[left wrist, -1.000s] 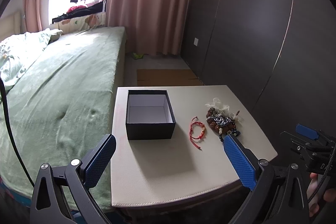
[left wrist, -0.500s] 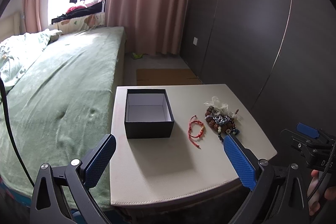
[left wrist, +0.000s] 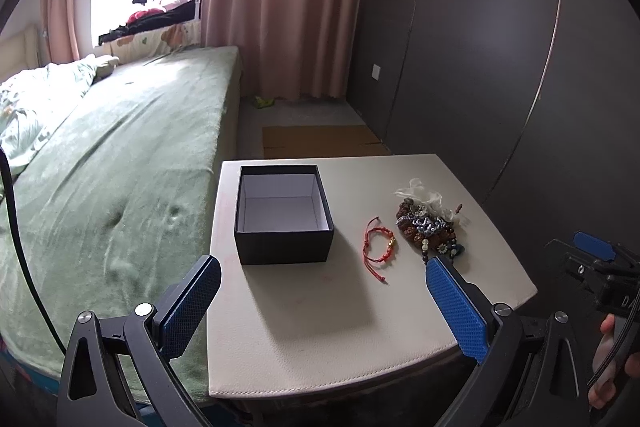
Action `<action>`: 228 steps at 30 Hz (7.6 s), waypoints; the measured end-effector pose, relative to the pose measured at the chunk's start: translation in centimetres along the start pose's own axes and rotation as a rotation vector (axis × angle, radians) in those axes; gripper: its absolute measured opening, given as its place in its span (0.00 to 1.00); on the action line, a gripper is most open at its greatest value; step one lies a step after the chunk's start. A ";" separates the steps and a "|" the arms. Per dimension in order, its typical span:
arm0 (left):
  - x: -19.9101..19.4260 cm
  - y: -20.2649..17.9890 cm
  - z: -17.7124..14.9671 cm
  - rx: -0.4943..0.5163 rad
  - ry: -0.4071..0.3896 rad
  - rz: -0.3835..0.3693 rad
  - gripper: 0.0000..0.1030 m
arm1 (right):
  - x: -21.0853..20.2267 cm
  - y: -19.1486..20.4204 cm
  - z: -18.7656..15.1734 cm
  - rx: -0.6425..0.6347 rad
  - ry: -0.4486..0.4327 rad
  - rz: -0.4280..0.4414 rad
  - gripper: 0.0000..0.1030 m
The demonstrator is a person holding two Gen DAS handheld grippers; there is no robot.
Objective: Organize jewelry
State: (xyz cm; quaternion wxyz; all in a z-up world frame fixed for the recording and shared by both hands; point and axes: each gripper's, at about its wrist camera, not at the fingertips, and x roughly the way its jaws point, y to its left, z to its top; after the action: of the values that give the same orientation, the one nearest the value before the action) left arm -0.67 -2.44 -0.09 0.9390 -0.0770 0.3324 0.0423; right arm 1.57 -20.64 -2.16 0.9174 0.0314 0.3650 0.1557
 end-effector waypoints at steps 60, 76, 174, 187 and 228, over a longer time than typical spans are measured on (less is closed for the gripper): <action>21.1 -8.0 4.7 -0.064 0.400 -0.265 0.19 | 15.2 -10.7 6.6 0.452 0.224 0.162 0.78; 16.2 -0.7 6.9 -0.197 0.298 -0.297 0.19 | 19.8 -4.3 7.4 0.272 0.257 0.170 0.64; -0.4 4.8 22.8 -0.081 -0.113 -0.051 0.19 | 14.1 -1.0 9.9 0.283 0.076 0.534 0.04; 7.8 4.7 15.3 -0.165 0.053 -0.110 0.19 | 14.5 -0.6 9.8 0.287 0.086 0.511 0.04; 4.9 17.9 8.0 -0.478 0.033 -0.067 0.80 | 20.0 12.1 8.0 0.029 0.206 0.433 0.36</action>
State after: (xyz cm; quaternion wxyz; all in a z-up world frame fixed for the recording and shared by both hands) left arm 5.67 16.74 0.87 0.8896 -0.3085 0.3255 0.0872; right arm 17.49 -2.50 -7.45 0.8199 0.1059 0.4438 0.3458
